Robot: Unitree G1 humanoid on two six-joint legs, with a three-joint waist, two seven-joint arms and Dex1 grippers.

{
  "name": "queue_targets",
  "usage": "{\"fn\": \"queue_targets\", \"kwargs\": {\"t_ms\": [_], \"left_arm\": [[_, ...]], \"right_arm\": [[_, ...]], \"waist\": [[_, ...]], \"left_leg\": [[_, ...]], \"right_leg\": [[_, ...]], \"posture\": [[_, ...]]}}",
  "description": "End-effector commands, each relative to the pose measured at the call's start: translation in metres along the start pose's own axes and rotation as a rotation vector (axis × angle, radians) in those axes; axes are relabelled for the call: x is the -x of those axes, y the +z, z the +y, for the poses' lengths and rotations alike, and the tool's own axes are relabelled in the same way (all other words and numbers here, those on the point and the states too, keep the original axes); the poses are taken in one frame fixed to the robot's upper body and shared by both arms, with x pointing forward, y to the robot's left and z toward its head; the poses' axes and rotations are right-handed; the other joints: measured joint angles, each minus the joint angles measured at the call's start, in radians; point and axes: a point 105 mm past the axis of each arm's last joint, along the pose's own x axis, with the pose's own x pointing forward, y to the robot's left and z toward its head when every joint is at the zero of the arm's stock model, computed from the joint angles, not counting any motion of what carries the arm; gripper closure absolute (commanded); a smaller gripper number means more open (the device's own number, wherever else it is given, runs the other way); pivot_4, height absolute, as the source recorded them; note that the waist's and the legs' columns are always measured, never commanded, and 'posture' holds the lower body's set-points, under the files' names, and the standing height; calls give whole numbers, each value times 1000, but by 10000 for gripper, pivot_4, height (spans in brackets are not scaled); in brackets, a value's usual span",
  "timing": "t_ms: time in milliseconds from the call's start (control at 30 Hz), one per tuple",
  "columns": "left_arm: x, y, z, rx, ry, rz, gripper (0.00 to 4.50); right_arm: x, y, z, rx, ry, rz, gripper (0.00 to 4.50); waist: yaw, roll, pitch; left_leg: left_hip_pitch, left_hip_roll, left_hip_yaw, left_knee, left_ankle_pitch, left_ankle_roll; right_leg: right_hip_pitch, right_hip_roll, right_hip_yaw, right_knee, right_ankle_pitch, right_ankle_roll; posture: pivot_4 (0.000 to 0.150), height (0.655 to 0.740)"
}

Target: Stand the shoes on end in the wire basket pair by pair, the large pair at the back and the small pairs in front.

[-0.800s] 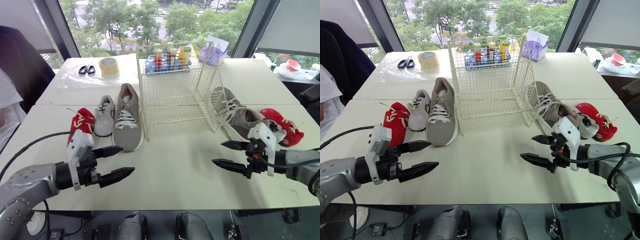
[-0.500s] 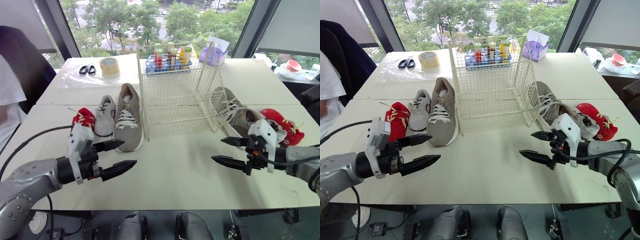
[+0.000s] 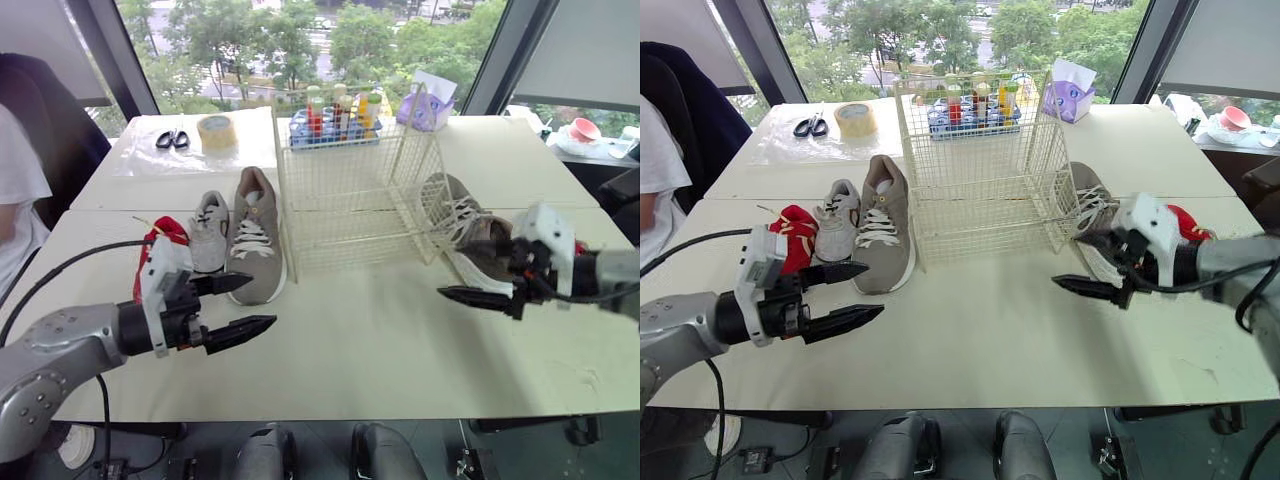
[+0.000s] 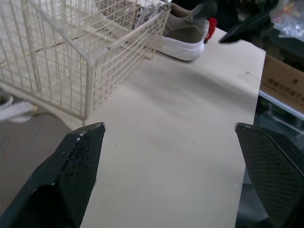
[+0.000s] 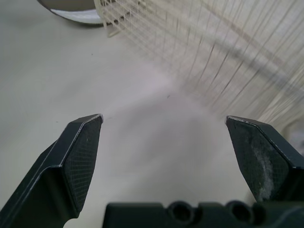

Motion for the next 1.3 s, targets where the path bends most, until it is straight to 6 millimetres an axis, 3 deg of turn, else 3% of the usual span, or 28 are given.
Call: {"fn": "queue_targets", "kwargs": {"t_ms": [33,200,400,567,667,767,933,1167,1300], "left_arm": [[-1,14,0,-104,-34,-2,0],[-9,26,1,-160,-87,-16,0],[-18,28,0,-174,-108,-20,0],[-20,26,-1,-181,-102,-14,0],[-19,24,-2,-181,-90,-12,0],[-18,23,-2,-182,-80,-11,0],[-19,22,-1,-185,-74,-11,0],[-20,23,0,-194,-75,-12,0],[-22,23,1,-199,-78,-15,0]], "right_arm": [[-2,17,-7,194,72,49,364],[-29,22,-19,308,180,86,364],[-75,6,-55,424,159,190,364],[-85,-5,-67,488,187,284,364],[-84,1,-69,484,207,270,364],[-84,4,-67,486,227,254,8266],[-85,16,-62,481,230,215,33673],[-80,31,-44,432,248,172,33857],[-82,29,-30,406,220,233,33857]], "waist": [[-1,0,0],[-3,0,0],[-8,0,0],[-7,0,0],[-10,0,0],[-11,0,0],[-13,1,1],[-25,1,1],[-24,1,1]], "left_leg": [[0,0,0,0,0,0],[-1,0,0,0,0,0],[-2,0,2,0,3,-5],[-4,0,2,0,4,-7],[-3,0,2,0,5,-7],[-3,0,2,0,5,-8],[-3,0,1,0,5,-8],[-3,0,2,0,5,-9],[-2,0,1,0,5,-9]], "right_leg": [[0,0,0,0,0,0],[-1,0,0,-1,0,0],[-1,0,0,0,3,4],[-2,0,0,-1,3,5],[-2,0,0,-1,3,5],[-2,0,0,0,3,5],[-2,0,0,2,3,5],[-4,0,0,6,3,5],[-4,0,0,8,3,5]], "posture": [[1500,7400],[1500,7400],[1500,7400],[1500,7400],[1500,7400],[1500,7400],[1500,7400],[1500,7400],[1500,7400]]}}
